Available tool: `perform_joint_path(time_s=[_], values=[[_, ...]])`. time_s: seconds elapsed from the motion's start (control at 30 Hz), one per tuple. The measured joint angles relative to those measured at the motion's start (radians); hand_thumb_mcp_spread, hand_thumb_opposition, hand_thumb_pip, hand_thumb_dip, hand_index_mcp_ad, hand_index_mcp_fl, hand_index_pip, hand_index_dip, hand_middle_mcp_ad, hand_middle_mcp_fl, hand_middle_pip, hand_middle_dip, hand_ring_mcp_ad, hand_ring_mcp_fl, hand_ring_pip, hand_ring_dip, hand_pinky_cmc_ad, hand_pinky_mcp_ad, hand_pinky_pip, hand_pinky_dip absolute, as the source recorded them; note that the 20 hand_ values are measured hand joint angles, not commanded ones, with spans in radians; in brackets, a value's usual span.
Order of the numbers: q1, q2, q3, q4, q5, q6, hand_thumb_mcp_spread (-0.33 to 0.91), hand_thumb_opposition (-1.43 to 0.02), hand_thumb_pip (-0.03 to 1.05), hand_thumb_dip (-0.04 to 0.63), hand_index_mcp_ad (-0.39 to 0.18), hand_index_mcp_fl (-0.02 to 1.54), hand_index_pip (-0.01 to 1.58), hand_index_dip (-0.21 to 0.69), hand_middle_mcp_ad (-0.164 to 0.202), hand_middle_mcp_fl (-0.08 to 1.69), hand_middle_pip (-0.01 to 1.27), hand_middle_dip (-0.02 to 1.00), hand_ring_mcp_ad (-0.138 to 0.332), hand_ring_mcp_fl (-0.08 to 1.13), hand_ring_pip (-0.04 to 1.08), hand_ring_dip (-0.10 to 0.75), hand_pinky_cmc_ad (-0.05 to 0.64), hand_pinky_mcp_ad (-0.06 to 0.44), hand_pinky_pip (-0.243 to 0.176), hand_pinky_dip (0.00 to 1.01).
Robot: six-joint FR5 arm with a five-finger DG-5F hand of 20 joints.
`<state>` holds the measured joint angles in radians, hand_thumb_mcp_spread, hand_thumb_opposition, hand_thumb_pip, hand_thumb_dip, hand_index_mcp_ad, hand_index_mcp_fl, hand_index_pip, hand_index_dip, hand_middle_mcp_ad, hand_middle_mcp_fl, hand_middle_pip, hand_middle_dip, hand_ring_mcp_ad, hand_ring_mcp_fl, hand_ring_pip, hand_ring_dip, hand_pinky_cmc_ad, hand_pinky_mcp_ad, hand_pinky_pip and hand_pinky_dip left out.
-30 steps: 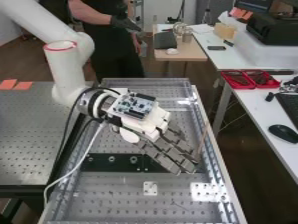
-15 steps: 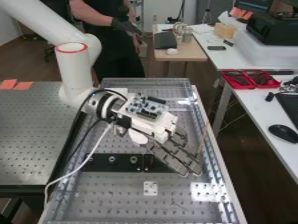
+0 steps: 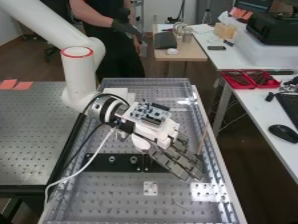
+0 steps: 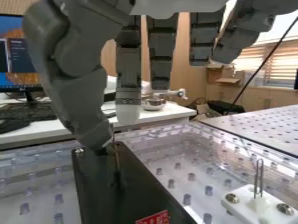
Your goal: Grab the drill bit and place it in the clear container
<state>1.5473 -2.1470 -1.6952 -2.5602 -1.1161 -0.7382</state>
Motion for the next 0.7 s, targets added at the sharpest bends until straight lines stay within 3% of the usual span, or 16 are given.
perform_joint_path(time_s=[0.7], values=[[-0.015,-0.012,0.034,-0.025,-0.050,-0.068,0.52,-0.85,0.53,0.269,-0.066,0.29,1.31,0.447,0.063,0.33,0.11,0.25,0.180,0.08,0.10,0.023,0.312,0.159,-0.075,0.14]])
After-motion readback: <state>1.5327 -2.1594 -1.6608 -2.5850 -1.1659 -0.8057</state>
